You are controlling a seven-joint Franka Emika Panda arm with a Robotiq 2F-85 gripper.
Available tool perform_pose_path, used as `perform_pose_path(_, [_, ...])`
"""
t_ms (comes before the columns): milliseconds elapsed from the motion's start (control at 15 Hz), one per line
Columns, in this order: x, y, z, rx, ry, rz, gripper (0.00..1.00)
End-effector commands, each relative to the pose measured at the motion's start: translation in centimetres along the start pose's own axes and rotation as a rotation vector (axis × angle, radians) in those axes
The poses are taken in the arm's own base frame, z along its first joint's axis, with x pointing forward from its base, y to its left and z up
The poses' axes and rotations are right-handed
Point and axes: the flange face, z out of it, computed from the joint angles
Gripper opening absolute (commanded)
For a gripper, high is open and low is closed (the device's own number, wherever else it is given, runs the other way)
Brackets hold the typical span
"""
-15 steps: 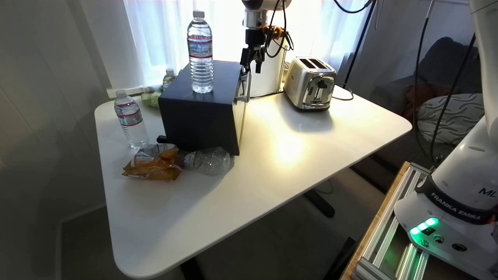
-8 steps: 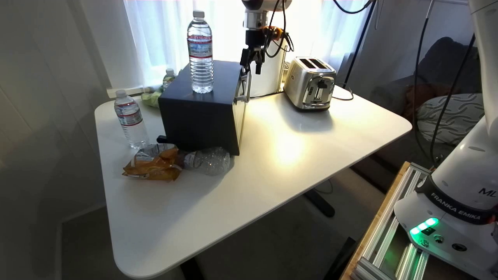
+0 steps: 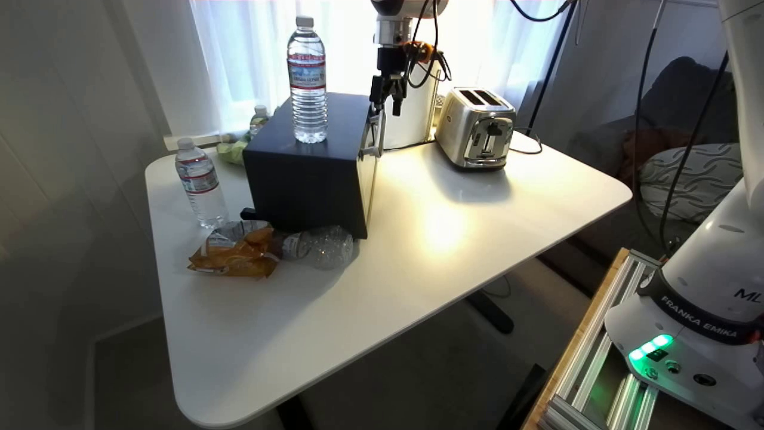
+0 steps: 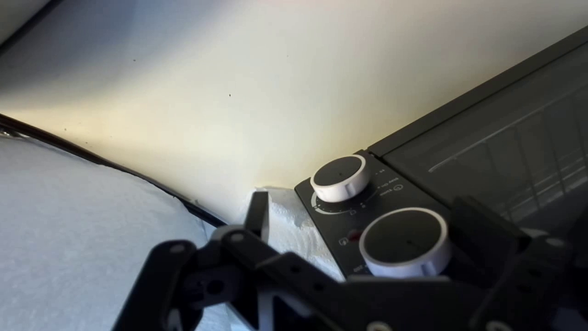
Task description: Turn the top knob on the oven to the left
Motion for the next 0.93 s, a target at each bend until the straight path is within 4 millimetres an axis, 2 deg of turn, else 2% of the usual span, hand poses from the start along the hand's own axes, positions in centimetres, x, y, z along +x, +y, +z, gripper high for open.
perform_pose_path(0, [-0.1,0.4,0.5,0.033,-0.006,-0.005,1.00])
perform_pose_path(200, [-0.2,0.6,0.5,0.035,-0.007,-0.002,1.00])
perform_pose_path(333, [-0.3,0.1,-0.3,0.048,-0.002,-0.005,1.00])
perform_pose_path(667, [-1.0,-1.2,-3.9,0.045,-0.001,0.046,1.00])
perform_pose_path(867, [-2.4,-1.7,-6.6,0.010,-0.024,0.121,1.00])
